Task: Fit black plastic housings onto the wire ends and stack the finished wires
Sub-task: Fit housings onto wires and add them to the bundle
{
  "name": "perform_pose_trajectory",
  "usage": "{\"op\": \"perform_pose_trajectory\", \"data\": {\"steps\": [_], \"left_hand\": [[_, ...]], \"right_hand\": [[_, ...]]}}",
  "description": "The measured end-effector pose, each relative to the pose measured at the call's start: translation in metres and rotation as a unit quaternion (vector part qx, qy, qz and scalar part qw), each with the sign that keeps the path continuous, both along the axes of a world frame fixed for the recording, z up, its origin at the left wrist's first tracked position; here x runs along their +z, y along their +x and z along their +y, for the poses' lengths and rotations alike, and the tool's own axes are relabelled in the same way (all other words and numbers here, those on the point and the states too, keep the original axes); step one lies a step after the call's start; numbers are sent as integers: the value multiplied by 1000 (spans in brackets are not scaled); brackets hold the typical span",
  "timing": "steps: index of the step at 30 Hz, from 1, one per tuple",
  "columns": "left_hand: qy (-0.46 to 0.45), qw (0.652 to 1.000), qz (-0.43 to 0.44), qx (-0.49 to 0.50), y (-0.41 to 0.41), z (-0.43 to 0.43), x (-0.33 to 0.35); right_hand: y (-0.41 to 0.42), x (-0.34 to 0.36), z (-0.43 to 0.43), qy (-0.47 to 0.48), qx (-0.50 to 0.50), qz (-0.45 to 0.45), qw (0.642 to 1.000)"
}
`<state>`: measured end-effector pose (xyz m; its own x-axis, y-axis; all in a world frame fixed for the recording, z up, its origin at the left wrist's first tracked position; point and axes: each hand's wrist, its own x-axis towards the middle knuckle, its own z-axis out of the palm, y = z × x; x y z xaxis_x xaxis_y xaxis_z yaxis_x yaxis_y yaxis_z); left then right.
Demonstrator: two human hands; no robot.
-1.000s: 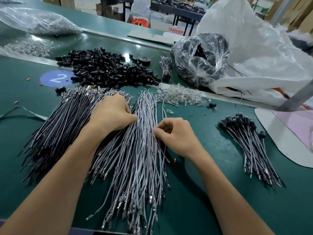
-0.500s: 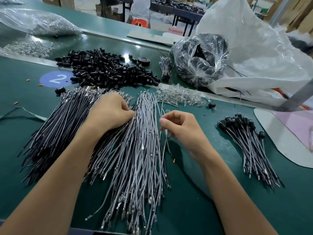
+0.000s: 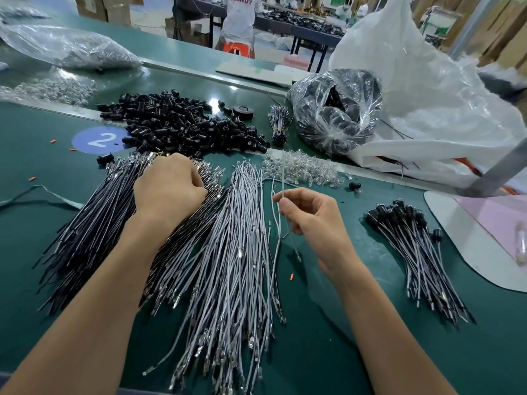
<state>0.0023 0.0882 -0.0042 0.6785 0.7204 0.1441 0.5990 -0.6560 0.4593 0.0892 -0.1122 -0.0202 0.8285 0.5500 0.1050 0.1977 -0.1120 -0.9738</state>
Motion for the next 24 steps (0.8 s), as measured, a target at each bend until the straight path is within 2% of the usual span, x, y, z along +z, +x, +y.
{"op": "perform_pose_trajectory", "data": {"steps": [5, 9, 12, 16, 18, 19, 21, 24], "left_hand": [[5, 998, 56, -23, 1, -1, 1], [10, 997, 66, -30, 2, -2, -1], [-33, 999, -4, -33, 2, 4, -2], [-55, 982, -178, -23, 3, 8, 0], [-109, 952, -283, -33, 5, 8, 3], [-159, 926, -340, -47, 6, 8, 6], [-267, 854, -438, -89, 3, 5, 14], [-312, 765, -533, -180, -1, -3, 24]], "right_hand": [[-1, 1, 1, 0, 0, -1, 1000], [-1, 1, 0, -1, 0, -3, 1000], [-2, 2, 0, 6, -2, -2, 1000], [-3, 4, 0, 10, -4, -6, 1000], [-5, 5, 1, 24, -11, -13, 1000], [-5, 6, 1, 38, -16, -15, 999], [-6, 7, 1, 66, -22, -15, 997], [-7, 9, 0, 107, 8, 25, 994]]}}
